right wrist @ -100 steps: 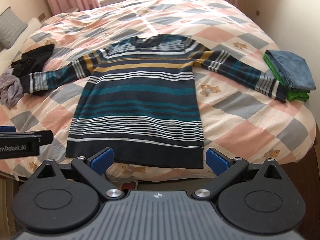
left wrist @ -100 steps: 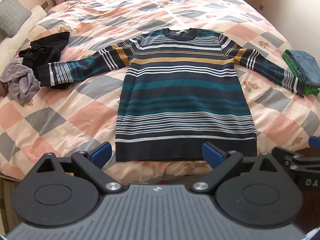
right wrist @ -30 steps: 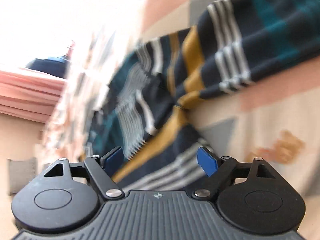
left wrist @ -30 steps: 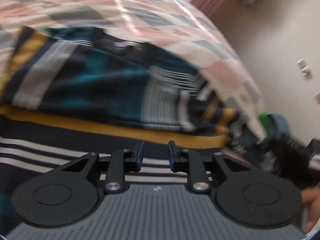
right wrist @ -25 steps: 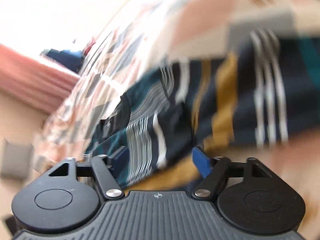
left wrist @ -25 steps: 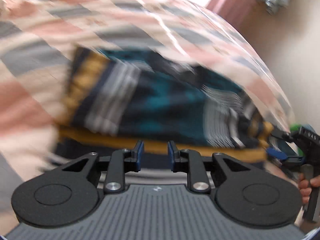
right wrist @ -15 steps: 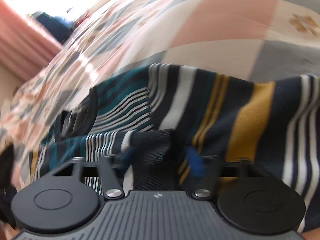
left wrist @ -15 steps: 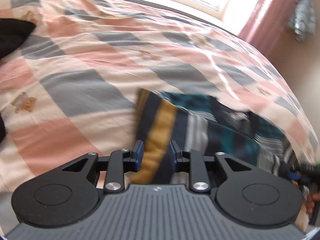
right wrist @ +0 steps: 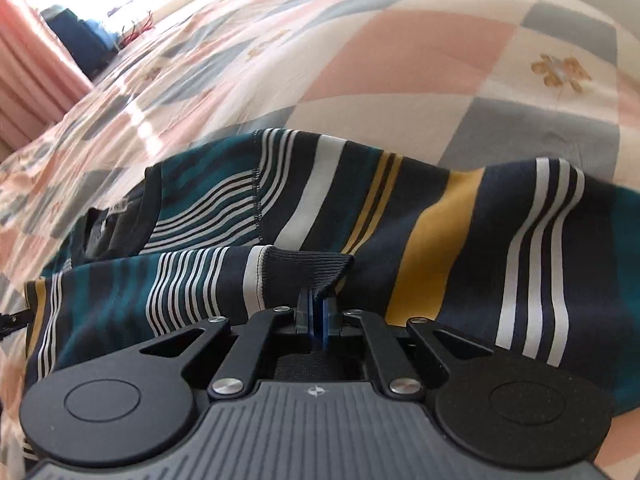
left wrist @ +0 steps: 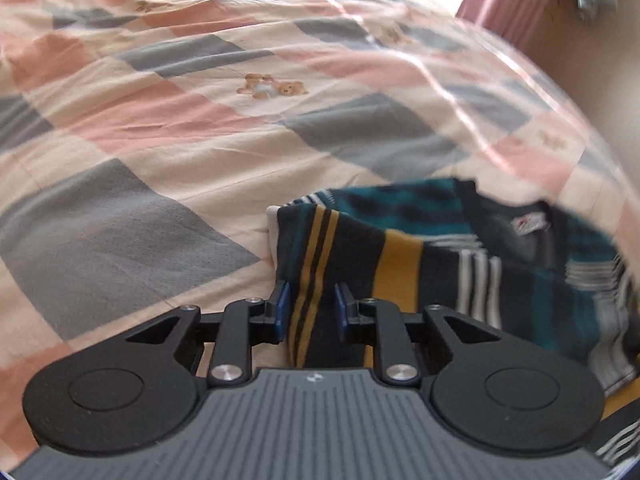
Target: Fold clothes
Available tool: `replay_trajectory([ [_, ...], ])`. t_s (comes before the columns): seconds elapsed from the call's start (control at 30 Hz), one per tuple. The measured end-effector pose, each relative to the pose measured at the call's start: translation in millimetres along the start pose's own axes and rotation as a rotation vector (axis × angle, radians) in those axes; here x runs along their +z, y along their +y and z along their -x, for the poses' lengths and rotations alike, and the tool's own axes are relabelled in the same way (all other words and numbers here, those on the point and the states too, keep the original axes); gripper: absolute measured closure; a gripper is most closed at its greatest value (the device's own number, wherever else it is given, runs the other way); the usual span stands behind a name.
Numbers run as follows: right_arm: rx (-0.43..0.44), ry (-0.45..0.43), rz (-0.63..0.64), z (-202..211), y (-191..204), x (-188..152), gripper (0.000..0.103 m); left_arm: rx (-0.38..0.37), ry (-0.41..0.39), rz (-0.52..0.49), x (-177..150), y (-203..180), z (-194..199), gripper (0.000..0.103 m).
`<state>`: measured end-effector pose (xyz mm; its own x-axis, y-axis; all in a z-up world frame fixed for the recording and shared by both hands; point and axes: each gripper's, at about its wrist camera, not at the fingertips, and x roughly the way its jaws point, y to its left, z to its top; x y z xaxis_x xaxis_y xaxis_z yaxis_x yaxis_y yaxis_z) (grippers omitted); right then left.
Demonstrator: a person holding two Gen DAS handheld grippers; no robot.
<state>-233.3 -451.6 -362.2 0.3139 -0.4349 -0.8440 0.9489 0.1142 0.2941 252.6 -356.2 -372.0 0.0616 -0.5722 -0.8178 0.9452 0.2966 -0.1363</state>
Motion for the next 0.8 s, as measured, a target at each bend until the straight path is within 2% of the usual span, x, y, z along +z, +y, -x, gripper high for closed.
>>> replay_trajectory([
  [0.03,-0.015,0.001,0.002,0,2,1,0.081,0.031,-0.006,-0.034,0,-4,0,0.084],
  [0.1,-0.054,-0.04,0.046,9,8,1,0.075,0.073,-0.064,-0.073,4,-13,14,0.086],
  [0.17,-0.089,-0.097,0.088,20,13,-3,0.074,0.058,-0.143,-0.11,7,-25,34,0.087],
  [0.23,-0.091,-0.133,0.105,26,18,-9,0.074,0.008,-0.166,-0.149,9,-38,43,0.084],
  [0.3,-0.078,-0.102,0.127,20,19,-14,0.075,-0.009,-0.122,-0.173,9,-46,28,0.084],
  [0.37,-0.102,-0.037,0.149,6,15,-19,0.076,0.027,-0.048,-0.175,7,-45,-3,0.083],
  [0.4,-0.12,-0.026,0.153,-1,11,-21,0.083,0.052,-0.011,-0.178,4,-42,-19,0.083],
  [0.43,-0.129,-0.037,0.145,1,8,-21,0.085,0.075,0.007,-0.185,2,-42,-27,0.084],
  [0.5,-0.138,-0.084,0.114,15,3,-17,0.085,0.104,-0.005,-0.184,3,-50,-24,0.086],
  [0.57,-0.145,-0.127,0.03,37,-14,-22,0.079,0.077,-0.049,-0.171,2,-60,2,0.086],
  [0.63,-0.147,-0.164,-0.09,60,-39,-30,0.056,0.028,-0.071,-0.188,-4,-77,28,0.084],
  [0.7,-0.14,-0.185,-0.286,84,-85,-46,0.055,-0.01,-0.075,-0.214,-15,-98,49,0.083],
  [0.8,-0.156,-0.258,-0.608,122,-163,-80,0.055,-0.076,-0.029,-0.208,-38,-125,67,0.083],
])
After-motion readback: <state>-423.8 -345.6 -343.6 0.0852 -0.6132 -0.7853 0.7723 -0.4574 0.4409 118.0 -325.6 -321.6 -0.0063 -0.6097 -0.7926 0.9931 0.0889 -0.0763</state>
